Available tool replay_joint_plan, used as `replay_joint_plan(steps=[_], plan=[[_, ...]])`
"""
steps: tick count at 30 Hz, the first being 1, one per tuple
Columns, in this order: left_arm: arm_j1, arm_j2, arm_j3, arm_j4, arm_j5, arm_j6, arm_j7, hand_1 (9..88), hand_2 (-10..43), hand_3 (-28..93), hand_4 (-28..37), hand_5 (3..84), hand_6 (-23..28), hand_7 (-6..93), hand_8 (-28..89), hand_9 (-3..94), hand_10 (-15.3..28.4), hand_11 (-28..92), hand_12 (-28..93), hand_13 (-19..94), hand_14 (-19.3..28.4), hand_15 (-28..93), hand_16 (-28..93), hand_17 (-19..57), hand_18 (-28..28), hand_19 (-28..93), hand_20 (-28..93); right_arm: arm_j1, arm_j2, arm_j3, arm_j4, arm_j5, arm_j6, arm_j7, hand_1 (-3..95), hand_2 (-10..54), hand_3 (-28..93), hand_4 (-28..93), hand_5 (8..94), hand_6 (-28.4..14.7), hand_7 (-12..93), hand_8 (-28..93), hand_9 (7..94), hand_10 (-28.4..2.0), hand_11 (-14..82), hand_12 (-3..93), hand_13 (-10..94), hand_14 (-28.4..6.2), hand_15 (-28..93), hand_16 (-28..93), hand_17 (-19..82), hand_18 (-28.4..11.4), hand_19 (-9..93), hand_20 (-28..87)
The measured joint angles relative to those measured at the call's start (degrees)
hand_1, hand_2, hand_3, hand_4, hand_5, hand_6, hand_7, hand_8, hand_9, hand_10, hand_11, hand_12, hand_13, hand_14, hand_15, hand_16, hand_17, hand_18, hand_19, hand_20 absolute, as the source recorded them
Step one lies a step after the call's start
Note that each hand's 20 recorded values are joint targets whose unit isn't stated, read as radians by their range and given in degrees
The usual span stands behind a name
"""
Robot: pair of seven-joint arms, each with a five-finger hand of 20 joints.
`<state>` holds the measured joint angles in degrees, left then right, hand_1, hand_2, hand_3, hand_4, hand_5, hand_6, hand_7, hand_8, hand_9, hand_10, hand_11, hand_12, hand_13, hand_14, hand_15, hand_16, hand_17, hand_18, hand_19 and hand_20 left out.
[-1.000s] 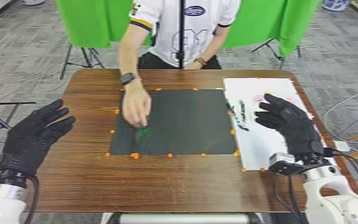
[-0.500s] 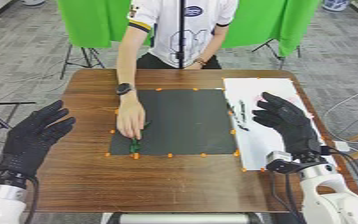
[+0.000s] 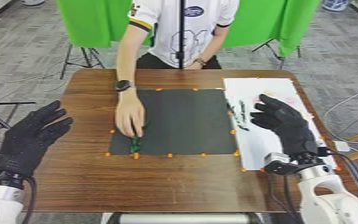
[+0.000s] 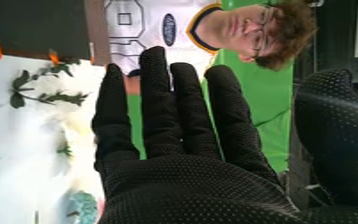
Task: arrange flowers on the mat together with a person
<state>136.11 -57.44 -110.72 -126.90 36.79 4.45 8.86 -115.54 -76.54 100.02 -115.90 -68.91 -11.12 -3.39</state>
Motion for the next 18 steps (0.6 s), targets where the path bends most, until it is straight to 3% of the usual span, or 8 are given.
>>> replay_joint_plan(steps=[14,18], plan=[[0.2,0.00,-0.15,-0.09,0.00,-0.04,-0.02,26.4,0.6,71,-24.5,40.9,6.2,13.4,-8,32.5,13.9,21,14,27,16.5,36,1,-6.6,24.0,50,16,-0.1,0.2,0.0,0.0,-0.3,-0.3,0.0,15.6,7.4,88,-22,39.5,-4.3,18,-10,42.4,-14.1,9.8,20.1,40,-12.1,24,28,10,-21.7,48,30],[0.1,0.00,-0.11,-0.06,-0.02,0.02,0.11,26.4,0.6,71,-24.5,40.9,6.3,13.4,-8,32.5,13.9,21,14,27,16.6,36,1,-6.6,23.9,50,16,0.1,0.3,-0.1,0.0,-0.3,-0.2,0.0,19.0,2.1,87,-22,38.9,-4.1,18,-10,42.6,-14.0,10.6,20.5,40,-11.7,27,28,10,-21.8,50,32]])
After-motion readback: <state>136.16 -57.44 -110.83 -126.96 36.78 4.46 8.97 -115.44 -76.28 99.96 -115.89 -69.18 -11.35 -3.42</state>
